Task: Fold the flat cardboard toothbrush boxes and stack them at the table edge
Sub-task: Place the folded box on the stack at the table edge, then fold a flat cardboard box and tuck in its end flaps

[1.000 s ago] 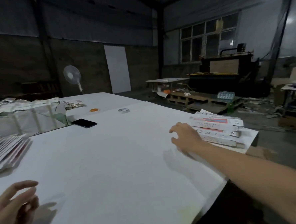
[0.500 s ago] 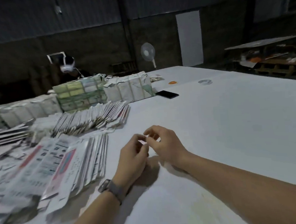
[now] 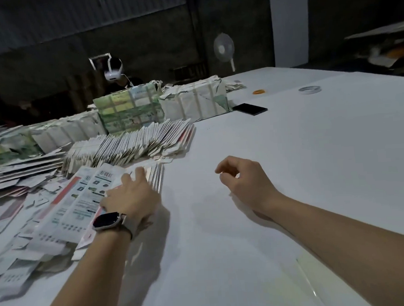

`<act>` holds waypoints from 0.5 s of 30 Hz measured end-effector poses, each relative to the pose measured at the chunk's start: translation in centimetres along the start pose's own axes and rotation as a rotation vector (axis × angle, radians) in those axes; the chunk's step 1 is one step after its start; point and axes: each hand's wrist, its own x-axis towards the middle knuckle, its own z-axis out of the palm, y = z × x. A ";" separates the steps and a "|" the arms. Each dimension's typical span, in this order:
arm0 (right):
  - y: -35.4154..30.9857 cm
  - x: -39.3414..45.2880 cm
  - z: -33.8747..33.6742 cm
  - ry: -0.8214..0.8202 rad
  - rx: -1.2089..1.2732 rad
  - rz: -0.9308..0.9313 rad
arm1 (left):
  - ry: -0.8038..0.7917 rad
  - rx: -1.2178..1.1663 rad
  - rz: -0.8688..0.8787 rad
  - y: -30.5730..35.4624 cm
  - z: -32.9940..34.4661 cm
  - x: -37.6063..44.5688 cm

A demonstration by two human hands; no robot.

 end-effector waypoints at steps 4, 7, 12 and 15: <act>0.0 0.0 -0.1 -0.005 -0.001 0.005 | 0.037 0.022 0.159 0.1 -0.1 -0.5; 0.1 0.1 -0.1 -0.010 0.013 0.003 | 0.181 0.031 0.292 0.5 -0.5 -0.9; 0.3 0.1 0.0 -0.033 -0.003 0.002 | 0.225 0.093 0.363 1.7 -0.2 -1.1; 0.4 0.1 0.0 -0.033 -0.004 -0.002 | 0.188 0.199 0.334 2.2 0.2 -1.2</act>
